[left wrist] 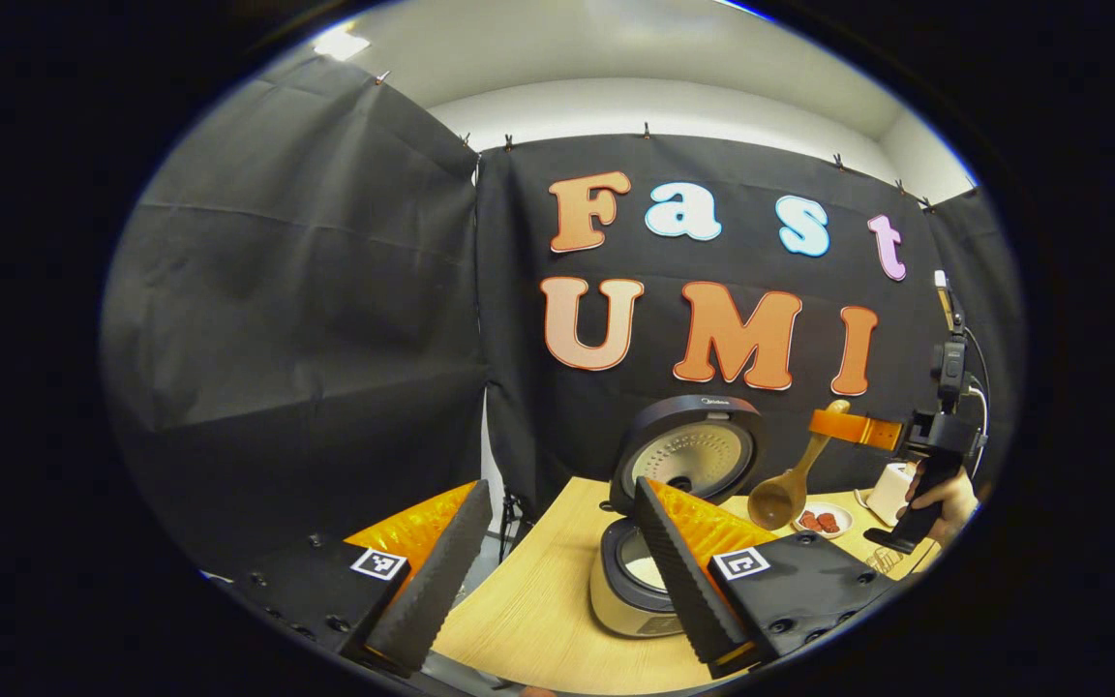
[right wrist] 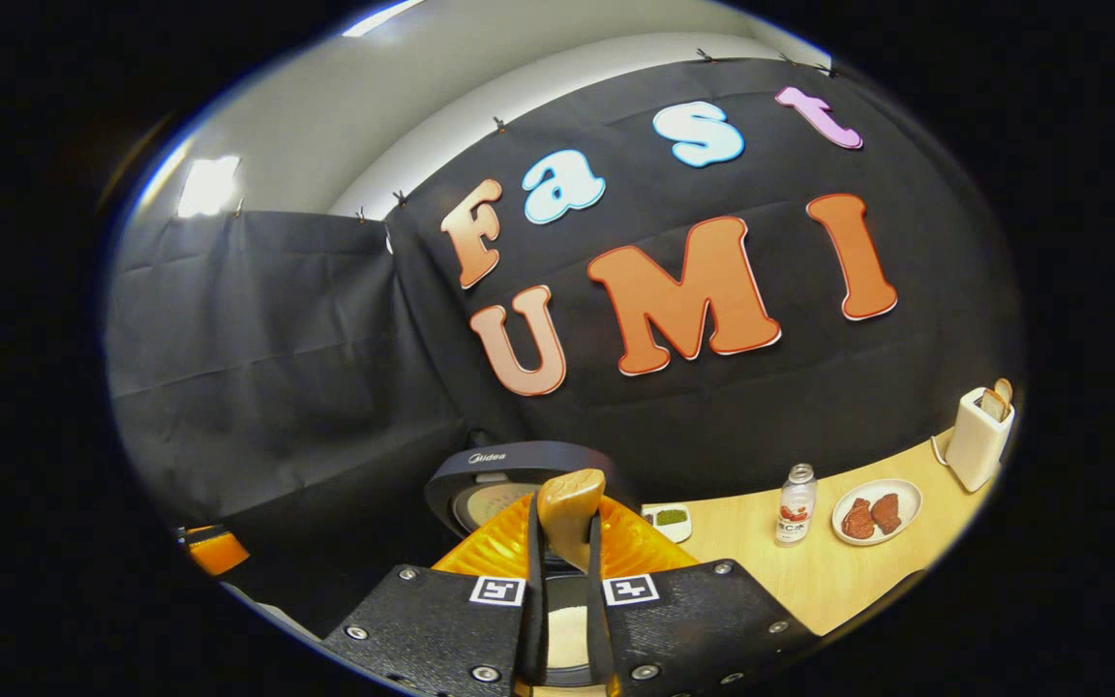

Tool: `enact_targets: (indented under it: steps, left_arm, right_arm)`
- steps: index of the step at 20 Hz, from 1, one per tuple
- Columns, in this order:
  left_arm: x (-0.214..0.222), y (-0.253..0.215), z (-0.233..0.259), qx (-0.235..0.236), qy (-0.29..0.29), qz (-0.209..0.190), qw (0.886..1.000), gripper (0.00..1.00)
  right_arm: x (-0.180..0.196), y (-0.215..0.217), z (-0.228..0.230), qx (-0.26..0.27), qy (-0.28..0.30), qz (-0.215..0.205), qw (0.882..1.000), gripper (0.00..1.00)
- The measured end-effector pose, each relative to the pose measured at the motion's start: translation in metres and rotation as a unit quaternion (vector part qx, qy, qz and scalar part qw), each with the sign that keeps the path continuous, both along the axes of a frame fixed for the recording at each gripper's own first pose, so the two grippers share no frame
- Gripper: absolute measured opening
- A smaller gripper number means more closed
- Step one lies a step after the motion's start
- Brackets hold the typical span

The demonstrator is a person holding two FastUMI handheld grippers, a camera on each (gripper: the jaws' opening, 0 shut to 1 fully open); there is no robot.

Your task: Close the left gripper, press the button to open the rice cooker; take a wooden spoon from the chopstick holder with the right hand, scoop a spoonful of rice and pour it into the rice cooker, then put the wooden spoon back into the chopstick holder.

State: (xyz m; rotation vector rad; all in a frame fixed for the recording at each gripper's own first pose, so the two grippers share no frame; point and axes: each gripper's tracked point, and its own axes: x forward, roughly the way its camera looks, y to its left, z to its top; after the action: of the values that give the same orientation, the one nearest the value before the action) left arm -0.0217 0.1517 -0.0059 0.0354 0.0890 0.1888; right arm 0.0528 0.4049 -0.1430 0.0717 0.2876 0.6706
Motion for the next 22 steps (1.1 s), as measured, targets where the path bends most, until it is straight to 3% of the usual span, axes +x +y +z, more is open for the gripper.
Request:
enact_targets:
  steps: [8, 15, 22]
  left_arm:
    - [0.02, -0.024, 0.012, -0.015, -0.005, -0.016, 1.0, 1.0]
    - [0.043, -0.054, 0.02, 0.01, -0.016, -0.034, 0.999, 1.0]
    - [0.056, -0.084, 0.018, -0.004, -0.019, -0.042, 0.999, 0.98]
  right_arm:
    - [0.03, -0.112, 0.043, 0.004, -0.029, -0.095, 0.995, 0.15]
    - [0.038, -0.248, 0.068, -0.007, -0.052, -0.205, 0.977, 0.15]
    - [0.027, -0.335, 0.044, -0.011, -0.029, -0.268, 0.963, 0.15]
